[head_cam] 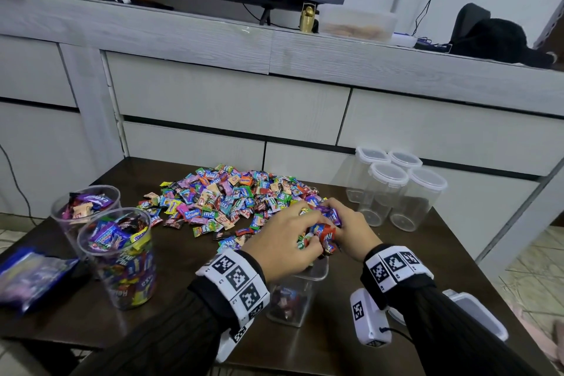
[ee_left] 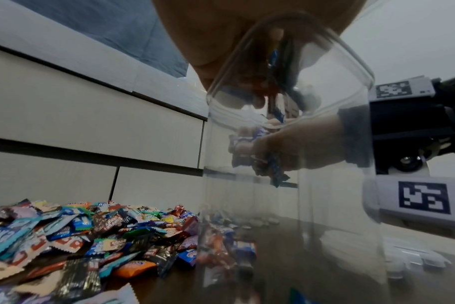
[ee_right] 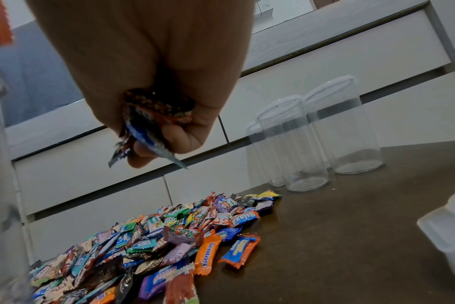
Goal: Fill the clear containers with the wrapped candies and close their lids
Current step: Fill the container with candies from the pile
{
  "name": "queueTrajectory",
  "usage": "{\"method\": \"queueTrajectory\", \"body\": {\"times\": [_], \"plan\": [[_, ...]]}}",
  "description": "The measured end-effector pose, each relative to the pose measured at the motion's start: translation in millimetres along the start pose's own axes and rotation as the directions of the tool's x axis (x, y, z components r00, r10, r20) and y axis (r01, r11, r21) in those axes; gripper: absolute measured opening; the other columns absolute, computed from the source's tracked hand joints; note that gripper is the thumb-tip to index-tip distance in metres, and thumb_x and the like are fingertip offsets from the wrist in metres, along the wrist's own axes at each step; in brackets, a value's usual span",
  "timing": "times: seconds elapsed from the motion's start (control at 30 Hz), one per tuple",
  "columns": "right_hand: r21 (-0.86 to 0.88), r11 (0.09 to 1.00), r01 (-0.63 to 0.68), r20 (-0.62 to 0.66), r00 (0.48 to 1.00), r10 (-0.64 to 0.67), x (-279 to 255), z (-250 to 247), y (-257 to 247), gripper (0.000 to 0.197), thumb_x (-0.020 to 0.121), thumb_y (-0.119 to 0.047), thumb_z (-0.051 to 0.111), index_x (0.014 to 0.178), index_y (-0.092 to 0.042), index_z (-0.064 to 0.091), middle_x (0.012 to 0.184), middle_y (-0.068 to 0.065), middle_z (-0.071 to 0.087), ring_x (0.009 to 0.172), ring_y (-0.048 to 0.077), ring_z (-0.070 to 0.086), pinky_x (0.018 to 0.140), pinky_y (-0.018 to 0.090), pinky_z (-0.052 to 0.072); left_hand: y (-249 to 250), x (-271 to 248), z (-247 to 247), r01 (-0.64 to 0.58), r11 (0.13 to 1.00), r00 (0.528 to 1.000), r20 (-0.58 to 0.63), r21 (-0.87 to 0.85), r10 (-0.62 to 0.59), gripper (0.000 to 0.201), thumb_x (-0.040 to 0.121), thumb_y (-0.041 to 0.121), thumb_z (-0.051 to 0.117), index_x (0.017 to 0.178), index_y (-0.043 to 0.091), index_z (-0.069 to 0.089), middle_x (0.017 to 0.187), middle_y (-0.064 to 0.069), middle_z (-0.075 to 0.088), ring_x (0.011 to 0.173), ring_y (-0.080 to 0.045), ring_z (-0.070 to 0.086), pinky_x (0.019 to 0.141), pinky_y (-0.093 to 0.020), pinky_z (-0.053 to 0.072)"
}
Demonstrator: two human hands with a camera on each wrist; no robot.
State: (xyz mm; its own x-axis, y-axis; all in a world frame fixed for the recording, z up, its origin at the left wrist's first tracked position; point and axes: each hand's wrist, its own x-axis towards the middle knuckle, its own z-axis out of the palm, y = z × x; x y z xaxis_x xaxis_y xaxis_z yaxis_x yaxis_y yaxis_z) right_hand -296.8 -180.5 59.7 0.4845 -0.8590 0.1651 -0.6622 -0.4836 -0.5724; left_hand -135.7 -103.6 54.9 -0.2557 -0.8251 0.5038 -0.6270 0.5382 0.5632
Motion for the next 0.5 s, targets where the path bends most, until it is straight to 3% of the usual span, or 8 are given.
{"method": "queueTrajectory", "body": {"times": [0.1,0.2,0.37,0.5], "plan": [[-0.007,1.0,0.017,-0.012,1.0,-0.017,0.1,1.3,1.1,0.021,0.095,-0.018,0.053,0.115,-0.01,0.052,0.1,0.011,0.067,0.089,0.025,0.062,0.084,0.035,0.046,1.3,-0.2,-2.5,-0.013,0.995,1.0,-0.003,0.096,0.014,0.018,0.084,0.026,0.049,0.098,0.016,0.057,0.091,0.005,0.04,0.079,-0.007,0.037,0.07,-0.019,0.031],[-0.018,1.0,0.019,-0.022,1.0,-0.019,0.8,2.5,2.8,0.022,0.096,-0.02,0.052,0.116,-0.012,0.052,0.098,0.009,0.067,0.087,0.024,0.062,0.079,0.031,0.044,2.2,-1.1,-4.7,-0.086,0.981,0.996,0.035,0.175,0.081,0.006,0.082,0.022,0.052,0.086,0.018,0.052,0.086,0.005,0.037,0.082,-0.006,0.031,0.073,-0.021,0.027],[-0.029,0.999,0.015,-0.012,1.0,-0.015,3.0,0.5,3.0,0.02,0.097,-0.022,0.05,0.115,-0.013,0.051,0.098,0.007,0.066,0.088,0.022,0.061,0.081,0.033,0.044,-0.8,-1.3,-5.3,-0.096,0.975,0.993,0.092,0.202,0.079,0.02,0.082,0.021,0.054,0.095,0.009,0.064,0.089,-0.001,0.047,0.088,-0.01,0.035,0.077,-0.02,0.026],[-0.032,0.999,0.032,-0.022,0.999,-0.033,4.9,-2.0,3.6,0.017,0.096,-0.021,0.05,0.112,-0.013,0.052,0.1,0.004,0.066,0.089,0.019,0.058,0.087,0.035,0.042,-2.3,-3.2,-4.5,-0.098,0.984,0.991,0.106,0.148,0.083,0.02,0.086,0.022,0.059,0.099,0.009,0.067,0.099,-0.004,0.054,0.098,-0.011,0.041,0.084,-0.019,0.031]]}}
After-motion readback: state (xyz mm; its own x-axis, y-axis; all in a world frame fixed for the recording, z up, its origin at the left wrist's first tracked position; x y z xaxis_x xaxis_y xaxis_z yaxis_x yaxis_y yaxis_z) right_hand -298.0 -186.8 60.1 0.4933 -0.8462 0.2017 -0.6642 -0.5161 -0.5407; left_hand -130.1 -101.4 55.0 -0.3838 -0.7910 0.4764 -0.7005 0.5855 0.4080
